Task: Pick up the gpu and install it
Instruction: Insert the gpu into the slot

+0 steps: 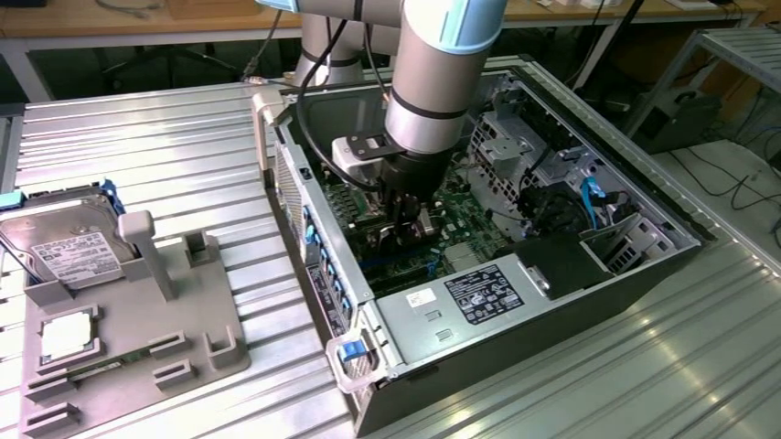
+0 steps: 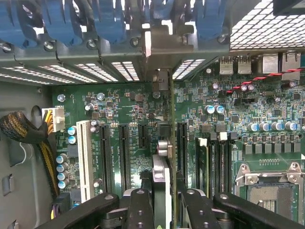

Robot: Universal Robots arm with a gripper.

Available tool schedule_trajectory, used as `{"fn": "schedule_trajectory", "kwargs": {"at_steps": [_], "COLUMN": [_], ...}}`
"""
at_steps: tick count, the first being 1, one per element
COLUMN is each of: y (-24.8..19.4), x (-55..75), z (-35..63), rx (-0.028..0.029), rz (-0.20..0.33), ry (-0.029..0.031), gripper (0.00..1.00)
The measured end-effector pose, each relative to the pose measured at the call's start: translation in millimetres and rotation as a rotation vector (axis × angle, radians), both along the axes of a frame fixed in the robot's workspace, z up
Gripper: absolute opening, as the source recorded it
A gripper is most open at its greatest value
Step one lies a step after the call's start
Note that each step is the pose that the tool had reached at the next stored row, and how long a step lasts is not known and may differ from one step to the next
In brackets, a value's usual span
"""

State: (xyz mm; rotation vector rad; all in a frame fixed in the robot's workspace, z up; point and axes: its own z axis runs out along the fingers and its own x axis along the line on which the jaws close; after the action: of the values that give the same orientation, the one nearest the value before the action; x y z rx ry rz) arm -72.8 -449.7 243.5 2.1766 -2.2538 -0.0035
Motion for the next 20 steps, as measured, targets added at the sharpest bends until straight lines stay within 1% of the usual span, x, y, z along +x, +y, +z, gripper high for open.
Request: {"fn": "schedule_trajectory", "kwargs": {"at_steps": [6, 10, 20], "y": [0.1, 0.0, 0.1], "x": [-0.7, -1.2, -1.8], "z": [-0.5, -3.1, -3.5], "rx": [0.0002, -0.0004, 0.0005], "rz": [0.0, 0.0, 0.0], "ry": [0.0003, 0.004, 0.0035], "gripper": [0.28, 0.28, 0.28]}}
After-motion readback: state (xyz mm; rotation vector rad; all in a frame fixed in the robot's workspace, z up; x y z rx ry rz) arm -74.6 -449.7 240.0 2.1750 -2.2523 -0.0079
